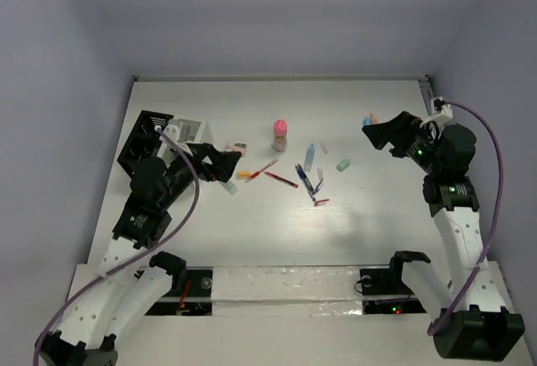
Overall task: Sort the stationery into containers
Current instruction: Pick up the stationery from the center of the board.
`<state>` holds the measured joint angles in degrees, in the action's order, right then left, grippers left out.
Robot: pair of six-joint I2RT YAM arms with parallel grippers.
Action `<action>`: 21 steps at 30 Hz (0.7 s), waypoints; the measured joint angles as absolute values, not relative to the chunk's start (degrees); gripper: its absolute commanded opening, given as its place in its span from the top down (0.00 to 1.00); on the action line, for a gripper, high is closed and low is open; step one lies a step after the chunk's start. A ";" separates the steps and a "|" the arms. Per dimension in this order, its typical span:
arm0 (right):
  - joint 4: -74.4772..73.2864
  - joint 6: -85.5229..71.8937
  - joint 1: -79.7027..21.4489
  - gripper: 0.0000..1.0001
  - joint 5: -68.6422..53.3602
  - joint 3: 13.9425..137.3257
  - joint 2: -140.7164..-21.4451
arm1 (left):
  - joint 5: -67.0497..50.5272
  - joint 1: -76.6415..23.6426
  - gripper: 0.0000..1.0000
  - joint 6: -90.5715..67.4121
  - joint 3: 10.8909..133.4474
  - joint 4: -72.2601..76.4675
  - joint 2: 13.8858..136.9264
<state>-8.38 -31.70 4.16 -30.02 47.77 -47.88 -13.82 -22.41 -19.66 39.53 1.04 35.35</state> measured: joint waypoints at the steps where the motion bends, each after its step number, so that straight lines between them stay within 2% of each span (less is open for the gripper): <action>1: -8.32 -31.42 4.16 0.00 -30.00 47.72 -47.88 | -14.26 -22.41 0.01 -20.10 39.72 0.97 36.49; 9: -7.77 -30.59 4.16 0.00 -26.85 44.29 -46.13 | -17.02 -25.80 0.01 -26.30 42.15 8.62 46.19; 15: -6.39 -30.65 4.16 0.00 -23.62 41.47 -44.10 | -4.89 -40.05 0.01 -25.08 51.33 8.82 61.43; 21: -5.21 -30.63 2.20 0.00 -19.86 39.11 -41.06 | 5.23 -42.33 0.01 -21.61 62.76 4.34 75.81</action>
<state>-5.21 -30.63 2.20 -19.86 39.11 -41.06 5.23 -42.33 -21.61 62.76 4.34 75.81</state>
